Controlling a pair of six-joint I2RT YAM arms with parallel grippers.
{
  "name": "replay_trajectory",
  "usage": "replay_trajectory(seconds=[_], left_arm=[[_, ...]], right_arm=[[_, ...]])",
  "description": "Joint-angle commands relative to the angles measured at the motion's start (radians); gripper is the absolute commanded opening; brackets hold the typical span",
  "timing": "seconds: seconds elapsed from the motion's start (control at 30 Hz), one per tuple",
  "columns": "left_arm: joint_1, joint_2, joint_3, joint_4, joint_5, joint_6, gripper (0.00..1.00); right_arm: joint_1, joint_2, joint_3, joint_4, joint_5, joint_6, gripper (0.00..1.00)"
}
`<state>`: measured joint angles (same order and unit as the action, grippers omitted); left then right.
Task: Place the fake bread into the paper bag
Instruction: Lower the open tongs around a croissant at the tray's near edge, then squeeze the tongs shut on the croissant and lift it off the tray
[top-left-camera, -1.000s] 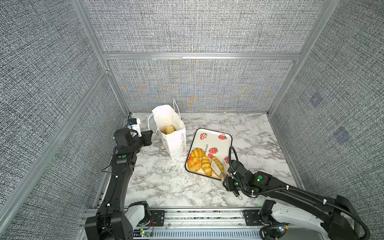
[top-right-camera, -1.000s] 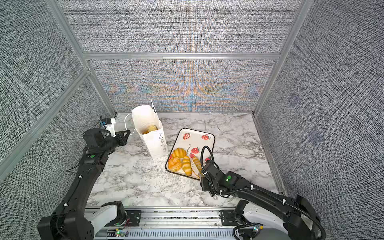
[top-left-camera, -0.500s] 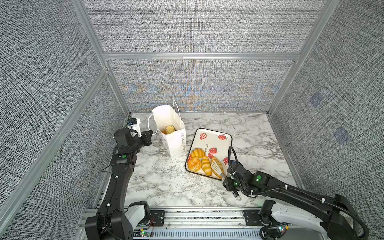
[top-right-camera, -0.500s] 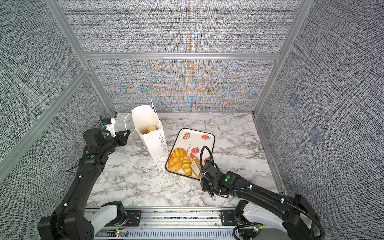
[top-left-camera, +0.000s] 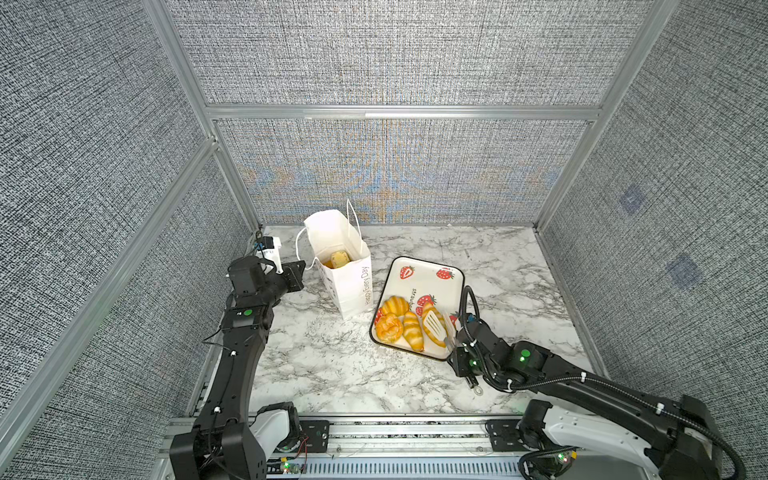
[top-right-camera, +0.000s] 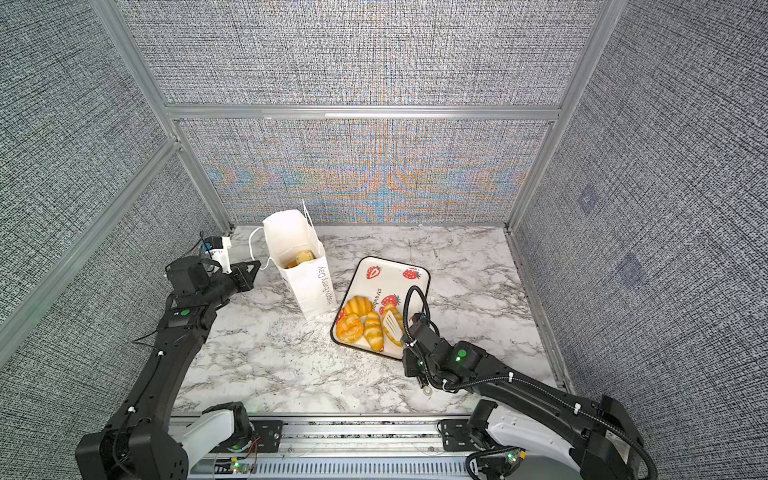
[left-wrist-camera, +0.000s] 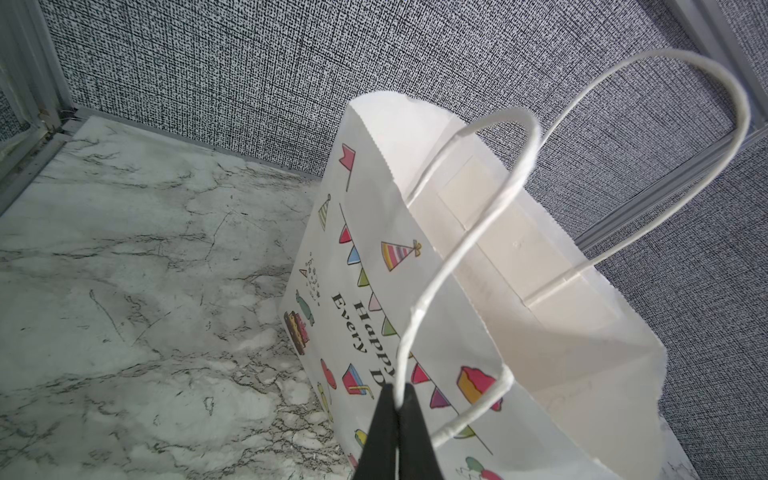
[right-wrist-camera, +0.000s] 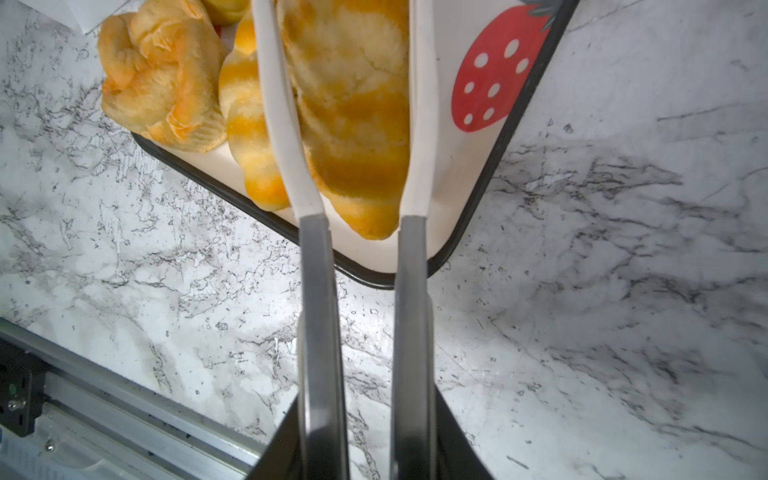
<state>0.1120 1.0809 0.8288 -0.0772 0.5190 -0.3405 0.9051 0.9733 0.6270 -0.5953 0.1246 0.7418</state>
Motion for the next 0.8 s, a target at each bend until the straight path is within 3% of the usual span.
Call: replay_trajectory(seconds=[0.0, 0.77], left_arm=[[-0.001, 0.001, -0.002, 0.017, -0.002, 0.005, 0.0], [0.0, 0.007, 0.001, 0.015, -0.003, 0.008, 0.0]], right_arm=[[0.002, 0.0, 0.016, 0.032, 0.033, -0.009, 0.32], [0.001, 0.085, 0.119, 0.354, 0.026, -0.038, 0.32]])
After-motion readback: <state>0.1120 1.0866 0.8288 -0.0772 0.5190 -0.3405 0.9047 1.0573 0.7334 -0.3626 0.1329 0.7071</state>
